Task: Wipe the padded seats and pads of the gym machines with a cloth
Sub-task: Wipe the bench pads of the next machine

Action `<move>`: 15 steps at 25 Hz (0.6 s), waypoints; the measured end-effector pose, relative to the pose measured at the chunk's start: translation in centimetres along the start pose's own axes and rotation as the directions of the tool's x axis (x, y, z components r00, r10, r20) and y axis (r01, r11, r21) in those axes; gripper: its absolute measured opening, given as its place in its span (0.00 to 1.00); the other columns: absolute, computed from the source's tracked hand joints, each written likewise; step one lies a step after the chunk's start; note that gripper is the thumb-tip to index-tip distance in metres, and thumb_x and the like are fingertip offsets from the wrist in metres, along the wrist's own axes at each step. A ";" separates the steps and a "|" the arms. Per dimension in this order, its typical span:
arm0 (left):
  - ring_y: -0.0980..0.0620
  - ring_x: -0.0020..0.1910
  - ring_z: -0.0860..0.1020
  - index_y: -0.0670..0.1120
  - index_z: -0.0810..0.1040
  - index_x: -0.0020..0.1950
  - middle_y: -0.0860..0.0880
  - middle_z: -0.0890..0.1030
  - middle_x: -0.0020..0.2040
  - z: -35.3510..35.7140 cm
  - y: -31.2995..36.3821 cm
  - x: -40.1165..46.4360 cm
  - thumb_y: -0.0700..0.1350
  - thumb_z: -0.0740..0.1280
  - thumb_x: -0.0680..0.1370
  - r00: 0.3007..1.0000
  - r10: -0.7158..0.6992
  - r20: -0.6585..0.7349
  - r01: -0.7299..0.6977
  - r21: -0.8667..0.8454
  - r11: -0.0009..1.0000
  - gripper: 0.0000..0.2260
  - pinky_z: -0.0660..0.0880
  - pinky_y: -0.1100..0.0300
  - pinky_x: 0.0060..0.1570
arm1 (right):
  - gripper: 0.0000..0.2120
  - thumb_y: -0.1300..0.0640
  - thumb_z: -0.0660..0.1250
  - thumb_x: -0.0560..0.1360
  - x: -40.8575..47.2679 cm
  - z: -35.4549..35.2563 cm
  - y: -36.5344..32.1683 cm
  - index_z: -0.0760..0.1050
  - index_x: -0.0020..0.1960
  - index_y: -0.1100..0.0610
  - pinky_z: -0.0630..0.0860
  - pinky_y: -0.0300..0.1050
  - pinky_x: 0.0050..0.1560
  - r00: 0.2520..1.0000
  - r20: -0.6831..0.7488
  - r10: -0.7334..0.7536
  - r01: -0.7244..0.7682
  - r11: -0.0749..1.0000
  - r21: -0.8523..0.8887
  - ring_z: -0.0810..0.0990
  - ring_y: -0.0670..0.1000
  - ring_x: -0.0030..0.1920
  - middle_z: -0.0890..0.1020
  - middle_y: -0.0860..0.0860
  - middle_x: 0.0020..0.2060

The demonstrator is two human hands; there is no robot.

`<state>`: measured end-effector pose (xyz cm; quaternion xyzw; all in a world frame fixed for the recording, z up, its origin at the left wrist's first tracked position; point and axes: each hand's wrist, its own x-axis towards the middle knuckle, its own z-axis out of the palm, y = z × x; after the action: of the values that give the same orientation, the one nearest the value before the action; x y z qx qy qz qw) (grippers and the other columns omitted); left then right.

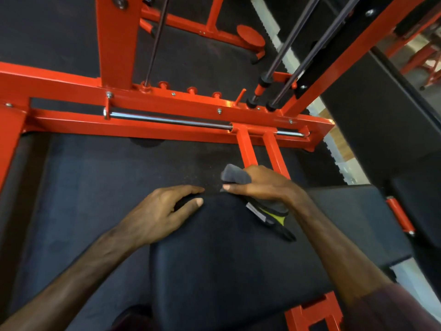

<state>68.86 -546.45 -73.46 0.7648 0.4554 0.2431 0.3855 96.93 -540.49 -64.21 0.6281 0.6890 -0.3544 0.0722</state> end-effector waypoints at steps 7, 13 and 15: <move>0.68 0.67 0.76 0.54 0.80 0.72 0.62 0.81 0.67 0.8 -0.3 -4.1 0.58 0.64 0.84 0.957 -0.133 -0.258 0.094 -0.161 0.983 0.19 0.72 0.68 0.67 | 0.24 0.30 0.71 0.74 0.3 0.4 -2.6 0.83 0.46 0.52 0.79 0.54 0.49 0.999 0.031 0.028 -0.023 0.990 -0.137 0.86 0.54 0.49 0.87 0.50 0.45; 0.51 0.50 0.87 0.44 0.87 0.52 0.47 0.88 0.45 1.1 -0.8 -5.9 0.62 0.60 0.86 0.853 -0.315 -0.415 0.131 -0.414 0.901 0.25 0.83 0.46 0.54 | 0.26 0.24 0.68 0.71 2.1 5.3 -10.9 0.83 0.50 0.46 0.77 0.48 0.43 0.987 0.012 -0.157 0.157 0.969 -0.193 0.83 0.51 0.47 0.85 0.46 0.46; 0.49 0.49 0.88 0.42 0.88 0.48 0.48 0.89 0.43 0.5 -0.9 -6.6 0.54 0.60 0.88 0.809 -0.374 -0.455 0.077 -0.548 0.833 0.23 0.85 0.50 0.53 | 0.26 0.25 0.68 0.70 2.5 6.6 -12.2 0.82 0.52 0.45 0.78 0.49 0.45 0.978 0.028 -0.207 0.207 0.946 -0.248 0.83 0.53 0.49 0.85 0.46 0.48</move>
<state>65.72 -552.19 -74.63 0.4733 0.5564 0.5110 0.4531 82.98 -541.83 -65.60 0.5379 0.7901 -0.2713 0.1136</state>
